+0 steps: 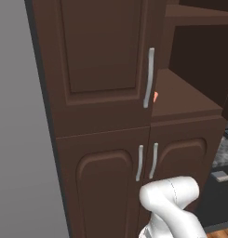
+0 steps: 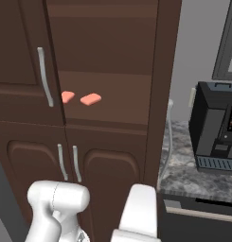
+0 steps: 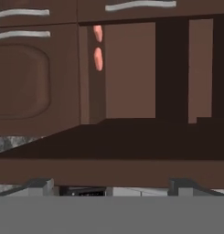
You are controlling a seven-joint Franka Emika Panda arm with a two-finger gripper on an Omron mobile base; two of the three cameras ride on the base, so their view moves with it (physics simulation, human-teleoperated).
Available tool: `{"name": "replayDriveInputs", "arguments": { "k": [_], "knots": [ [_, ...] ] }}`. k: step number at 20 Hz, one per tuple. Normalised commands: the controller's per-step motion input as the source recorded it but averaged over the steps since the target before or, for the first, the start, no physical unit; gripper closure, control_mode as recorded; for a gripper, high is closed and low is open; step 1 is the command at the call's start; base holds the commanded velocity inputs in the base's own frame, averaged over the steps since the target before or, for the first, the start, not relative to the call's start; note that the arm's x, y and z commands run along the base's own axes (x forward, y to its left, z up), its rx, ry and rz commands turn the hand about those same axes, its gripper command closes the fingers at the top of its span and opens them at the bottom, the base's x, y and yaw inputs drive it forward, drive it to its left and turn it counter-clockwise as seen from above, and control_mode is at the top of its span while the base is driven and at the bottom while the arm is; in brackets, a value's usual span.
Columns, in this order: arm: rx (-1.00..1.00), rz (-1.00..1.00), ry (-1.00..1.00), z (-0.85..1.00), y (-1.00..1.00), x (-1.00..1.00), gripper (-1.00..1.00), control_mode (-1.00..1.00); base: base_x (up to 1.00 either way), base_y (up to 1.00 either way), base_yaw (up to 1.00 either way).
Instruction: Pick up the bar soap and bar soap from the sink, and place them back in the cabinet, and close the cabinet doors.
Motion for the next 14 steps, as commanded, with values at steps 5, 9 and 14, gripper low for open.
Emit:
{"name": "replayDriveInputs", "arguments": {
  "k": [5, 9, 14],
  "knots": [
    [0.0, 0.0, 0.0, -0.17, -0.07, 0.04, -1.0, -1.0, 0.0, 0.0, 0.0],
    [0.0, 0.0, 0.0, -0.18, -0.16, 0.01, -1.0, -1.0, 0.0, 0.0, 0.0],
    [0.0, 0.0, 0.0, -0.2, -0.09, 0.02, -1.0, -1.0, 0.0, 0.0, 0.0]
  ]
}}
